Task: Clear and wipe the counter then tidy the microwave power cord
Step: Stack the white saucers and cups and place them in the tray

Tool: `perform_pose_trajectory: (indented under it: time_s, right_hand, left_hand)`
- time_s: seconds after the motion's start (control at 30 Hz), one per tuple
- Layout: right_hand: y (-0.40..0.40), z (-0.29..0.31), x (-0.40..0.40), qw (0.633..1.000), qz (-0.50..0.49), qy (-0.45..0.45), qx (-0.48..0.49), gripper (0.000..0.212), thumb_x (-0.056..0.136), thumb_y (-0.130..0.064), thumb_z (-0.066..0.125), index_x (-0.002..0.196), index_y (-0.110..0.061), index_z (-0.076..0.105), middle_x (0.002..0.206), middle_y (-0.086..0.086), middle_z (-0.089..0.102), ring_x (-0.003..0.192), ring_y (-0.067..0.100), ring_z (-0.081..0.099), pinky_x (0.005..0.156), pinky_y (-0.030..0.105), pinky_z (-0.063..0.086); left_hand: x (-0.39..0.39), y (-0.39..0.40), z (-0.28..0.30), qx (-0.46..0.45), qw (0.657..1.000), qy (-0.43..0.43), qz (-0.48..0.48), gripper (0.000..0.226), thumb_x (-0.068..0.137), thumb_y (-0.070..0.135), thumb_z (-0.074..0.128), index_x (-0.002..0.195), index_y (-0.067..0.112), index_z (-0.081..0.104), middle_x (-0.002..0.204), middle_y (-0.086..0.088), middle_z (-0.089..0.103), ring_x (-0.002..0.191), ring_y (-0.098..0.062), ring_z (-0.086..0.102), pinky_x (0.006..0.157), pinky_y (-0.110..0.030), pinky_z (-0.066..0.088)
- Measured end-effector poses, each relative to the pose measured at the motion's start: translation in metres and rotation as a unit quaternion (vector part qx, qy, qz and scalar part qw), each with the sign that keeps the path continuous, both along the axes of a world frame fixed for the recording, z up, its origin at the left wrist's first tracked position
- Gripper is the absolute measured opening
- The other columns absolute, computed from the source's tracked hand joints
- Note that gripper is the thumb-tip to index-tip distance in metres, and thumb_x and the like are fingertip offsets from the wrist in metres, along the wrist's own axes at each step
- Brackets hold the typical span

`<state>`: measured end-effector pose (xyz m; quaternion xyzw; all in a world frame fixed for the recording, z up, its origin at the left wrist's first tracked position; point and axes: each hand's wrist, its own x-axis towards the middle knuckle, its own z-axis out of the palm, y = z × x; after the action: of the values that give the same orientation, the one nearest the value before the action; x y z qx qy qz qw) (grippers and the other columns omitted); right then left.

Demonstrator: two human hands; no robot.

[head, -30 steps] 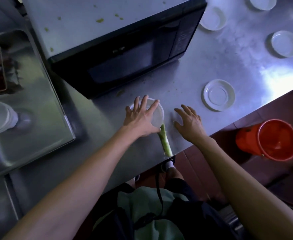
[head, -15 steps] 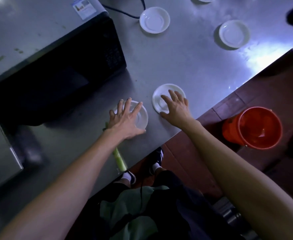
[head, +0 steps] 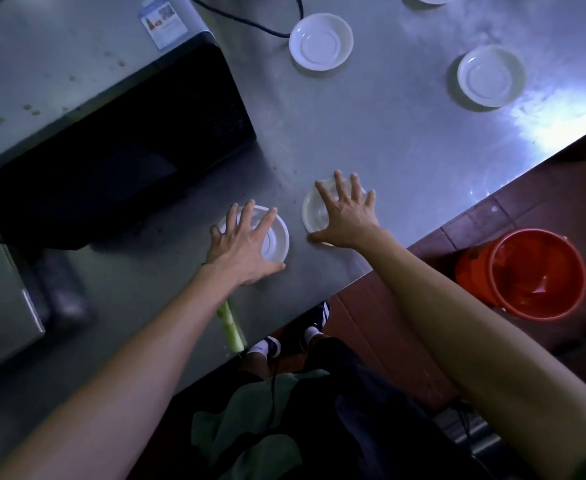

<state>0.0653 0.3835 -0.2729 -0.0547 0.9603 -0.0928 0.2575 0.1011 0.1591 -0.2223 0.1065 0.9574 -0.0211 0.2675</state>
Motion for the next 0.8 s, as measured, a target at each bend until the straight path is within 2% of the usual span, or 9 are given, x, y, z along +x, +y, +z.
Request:
perform_pose_trajectory:
  time_s: [0.27, 0.53, 0.8]
  right_hand:
    - [-0.03, 0.011, -0.002, 0.998, 0.049, 0.015, 0.027, 0.114, 0.059, -0.073, 0.066, 0.15, -0.037, 0.008, 0.162, 0.007, 0.003, 0.146, 0.042, 0.005, 0.105, 0.063, 0.029]
    - [-0.089, 0.043, 0.008, 0.995, 0.057, 0.082, 0.007, 0.109, 0.059, -0.073, 0.062, 0.15, -0.036, 0.014, 0.16, 0.004, 0.009, 0.145, 0.04, 0.011, 0.103, 0.059, 0.032]
    - [-0.181, 0.072, 0.043, 0.991, 0.083, 0.096, 0.038, 0.115, 0.062, -0.079, 0.061, 0.154, -0.036, 0.007, 0.164, 0.005, 0.002, 0.147, 0.039, 0.005, 0.107, 0.06, 0.027]
  left_hand:
    - [0.004, -0.026, 0.005, 0.026, 0.998, 0.021, 0.051, 0.113, 0.064, 0.079, 0.065, 0.151, 0.045, 0.001, 0.163, 0.002, -0.004, 0.15, -0.032, -0.001, 0.109, -0.062, 0.028]
    - [0.011, -0.085, 0.022, 0.054, 0.993, 0.048, 0.096, 0.113, 0.063, 0.076, 0.066, 0.151, 0.046, 0.002, 0.163, 0.003, -0.004, 0.149, -0.03, -0.001, 0.11, -0.062, 0.027]
    - [0.041, -0.177, 0.047, 0.104, 0.986, 0.077, 0.106, 0.112, 0.065, 0.075, 0.066, 0.153, 0.043, 0.004, 0.162, 0.004, -0.007, 0.15, -0.031, -0.003, 0.113, -0.058, 0.023]
